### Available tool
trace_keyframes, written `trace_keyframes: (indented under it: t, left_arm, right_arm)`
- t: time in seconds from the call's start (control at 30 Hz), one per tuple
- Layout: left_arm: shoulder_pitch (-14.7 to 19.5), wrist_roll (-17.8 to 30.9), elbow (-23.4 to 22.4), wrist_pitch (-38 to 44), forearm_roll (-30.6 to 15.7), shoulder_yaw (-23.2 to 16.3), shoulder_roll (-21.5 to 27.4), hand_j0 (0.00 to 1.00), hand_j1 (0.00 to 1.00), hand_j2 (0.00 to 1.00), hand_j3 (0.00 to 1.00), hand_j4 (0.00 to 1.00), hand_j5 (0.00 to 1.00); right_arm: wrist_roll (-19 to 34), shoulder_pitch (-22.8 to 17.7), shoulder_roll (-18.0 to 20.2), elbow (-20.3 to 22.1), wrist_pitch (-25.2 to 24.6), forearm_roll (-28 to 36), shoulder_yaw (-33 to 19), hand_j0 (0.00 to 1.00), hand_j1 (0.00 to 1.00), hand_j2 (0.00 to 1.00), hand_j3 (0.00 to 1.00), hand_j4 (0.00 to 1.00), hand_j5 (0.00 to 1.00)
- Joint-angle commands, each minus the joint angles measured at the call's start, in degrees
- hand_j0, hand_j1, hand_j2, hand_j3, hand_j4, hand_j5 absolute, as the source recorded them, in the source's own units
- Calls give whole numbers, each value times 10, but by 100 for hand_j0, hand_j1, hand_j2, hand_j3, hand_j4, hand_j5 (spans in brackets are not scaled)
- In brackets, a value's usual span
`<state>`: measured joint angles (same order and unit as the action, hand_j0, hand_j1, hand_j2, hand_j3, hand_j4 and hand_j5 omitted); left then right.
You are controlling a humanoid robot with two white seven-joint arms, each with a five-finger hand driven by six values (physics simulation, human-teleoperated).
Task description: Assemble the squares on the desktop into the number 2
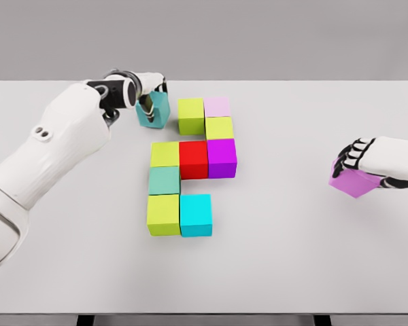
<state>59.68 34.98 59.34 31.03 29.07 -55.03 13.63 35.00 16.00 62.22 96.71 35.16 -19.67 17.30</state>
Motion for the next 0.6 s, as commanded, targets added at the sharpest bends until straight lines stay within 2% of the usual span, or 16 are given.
trace_keyframes:
  t: [0.0, 0.23, 0.33, 0.57]
  left_arm:
    - [0, 0, -21, -2, 5, 0, -16, 34, 34, 34, 34, 34, 34]
    - [0, 0, -30, -2, 5, 0, -18, 35, 35, 35, 35, 35, 35]
    - [-1, 0, -29, -3, 5, 0, -18, 37, 37, 37, 37, 37, 37]
    - [0, 0, -27, -4, 3, 0, -26, 37, 37, 37, 37, 37, 37]
  right_arm:
    - [0, 0, -6, 8, -2, 8, 4, 65, 65, 65, 65, 65, 65]
    - [0, 26, -30, 39, -2, 8, 20, 69, 69, 69, 69, 69, 69]
    - [0, 57, -47, 39, -2, 8, 56, 69, 69, 69, 69, 69, 69]
    - [0, 100, -74, 41, -2, 7, 117, 71, 71, 71, 71, 71, 71]
